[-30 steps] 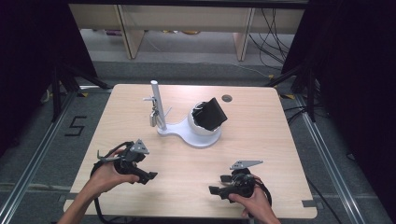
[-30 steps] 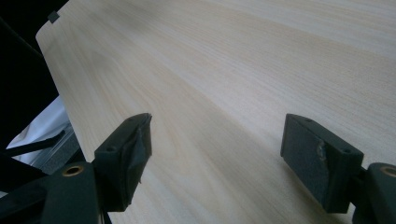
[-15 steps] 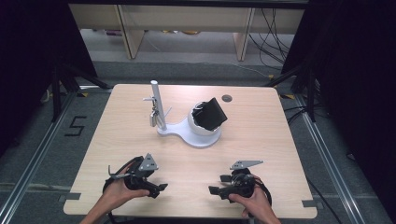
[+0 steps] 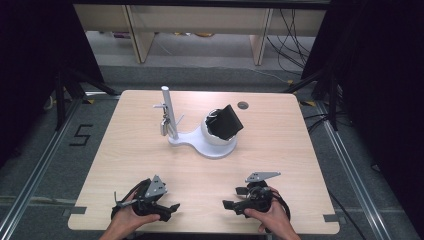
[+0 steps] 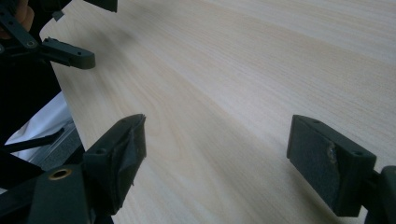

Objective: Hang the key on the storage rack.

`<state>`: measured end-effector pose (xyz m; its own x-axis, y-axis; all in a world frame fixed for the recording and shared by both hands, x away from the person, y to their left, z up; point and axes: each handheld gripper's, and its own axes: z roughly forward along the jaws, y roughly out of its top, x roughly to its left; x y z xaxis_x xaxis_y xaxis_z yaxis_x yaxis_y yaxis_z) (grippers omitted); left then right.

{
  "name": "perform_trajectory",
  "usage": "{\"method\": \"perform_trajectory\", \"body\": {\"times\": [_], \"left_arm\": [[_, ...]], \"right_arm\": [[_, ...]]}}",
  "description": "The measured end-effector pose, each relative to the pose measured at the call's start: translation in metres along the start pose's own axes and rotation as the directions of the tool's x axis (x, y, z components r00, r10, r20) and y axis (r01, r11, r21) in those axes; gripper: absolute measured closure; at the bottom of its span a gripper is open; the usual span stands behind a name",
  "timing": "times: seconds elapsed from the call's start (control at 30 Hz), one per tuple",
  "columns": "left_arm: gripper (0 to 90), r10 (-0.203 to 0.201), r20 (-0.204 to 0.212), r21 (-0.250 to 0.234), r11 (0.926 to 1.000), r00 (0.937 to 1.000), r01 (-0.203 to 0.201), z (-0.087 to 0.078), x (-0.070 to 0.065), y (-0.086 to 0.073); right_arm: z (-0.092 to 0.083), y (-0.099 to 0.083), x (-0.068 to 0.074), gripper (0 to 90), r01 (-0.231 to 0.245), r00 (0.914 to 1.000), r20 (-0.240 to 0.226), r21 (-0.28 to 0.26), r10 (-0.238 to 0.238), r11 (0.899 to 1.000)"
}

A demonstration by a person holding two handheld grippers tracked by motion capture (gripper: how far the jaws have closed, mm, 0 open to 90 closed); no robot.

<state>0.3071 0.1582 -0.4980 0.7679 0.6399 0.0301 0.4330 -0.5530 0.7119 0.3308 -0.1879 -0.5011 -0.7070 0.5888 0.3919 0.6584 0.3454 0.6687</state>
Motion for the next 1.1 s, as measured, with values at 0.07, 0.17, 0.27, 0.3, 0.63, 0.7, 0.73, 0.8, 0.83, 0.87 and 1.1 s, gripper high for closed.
{"method": "perform_trajectory", "body": {"times": [0.07, 0.17, 0.27, 0.3, 0.63, 0.7, 0.73, 0.8, 0.83, 0.87, 1.1], "left_arm": [[15.7, -0.003, -0.001, 0.008, 1.0, 1.0, 0.003, 0.0, -0.001, -0.004], [15.7, 0.014, 0.012, 0.026, 0.9996, 0.9998, -0.014, -0.001, -0.007, -0.01], [15.7, 0.02, 0.005, 0.028, 0.9994, 0.9998, -0.02, -0.001, -0.013, -0.014], [15.7, 0.026, 0.002, 0.029, 0.9992, 0.9997, -0.026, -0.002, -0.014, -0.015], [15.7, 0.041, 0.003, 0.036, 0.9985, 0.9991, -0.042, 0.0, -0.02, -0.018], [15.7, 0.035, -0.001, 0.035, 0.9988, 0.9994, -0.035, 0.0, -0.02, -0.018], [15.7, 0.031, -0.002, 0.03, 0.9991, 0.9995, -0.031, 0.0, -0.02, -0.018], [15.7, 0.034, -0.004, 0.032, 0.9989, 0.9994, -0.034, 0.0, -0.02, -0.018], [15.7, 0.047, -0.001, 0.036, 0.9983, 0.9989, -0.047, 0.0, -0.02, -0.018], [15.7, 0.047, -0.002, 0.037, 0.9982, 0.9989, -0.047, 0.0, -0.02, -0.018], [15.7, 0.034, 0.0, 0.036, 0.9988, 0.9994, -0.034, 0.001, -0.021, -0.018]], "right_arm": [[-0.001, 0.0, 0.002, 20.8, -0.015, 0.9998, 0.011, 0.003, 0.015, 1.0], [0.0, 0.0, 0.002, 20.6, -0.006, 1.0, 0.001, 0.008, 0.006, 1.0], [0.0, 0.0, 0.004, 20.3, -0.009, 0.9996, 0.027, 0.015, 0.009, 1.0], [0.0, 0.0, 0.004, 20.3, 0.007, 0.9995, 0.032, 0.012, -0.007, 1.0], [0.001, 0.0, 0.007, 19.7, -0.012, 0.9997, 0.02, 0.021, 0.011, 1.0], [0.001, 0.0, 0.006, 19.7, 0.007, 0.9996, 0.028, 0.017, -0.008, 1.0], [0.002, 0.0, 0.006, 19.6, 0.008, 0.9996, 0.028, 0.019, -0.008, 1.0], [0.002, 0.0, 0.006, 19.6, 0.008, 0.9996, 0.028, 0.018, -0.008, 1.0], [0.002, 0.0, 0.006, 19.6, 0.008, 0.9996, 0.028, 0.018, -0.008, 1.0], [0.002, 0.0, 0.006, 19.6, 0.009, 0.9996, 0.028, 0.019, -0.009, 1.0], [0.002, 0.0, 0.006, 19.5, 0.011, 0.9992, 0.038, 0.02, -0.012, 1.0]]}}
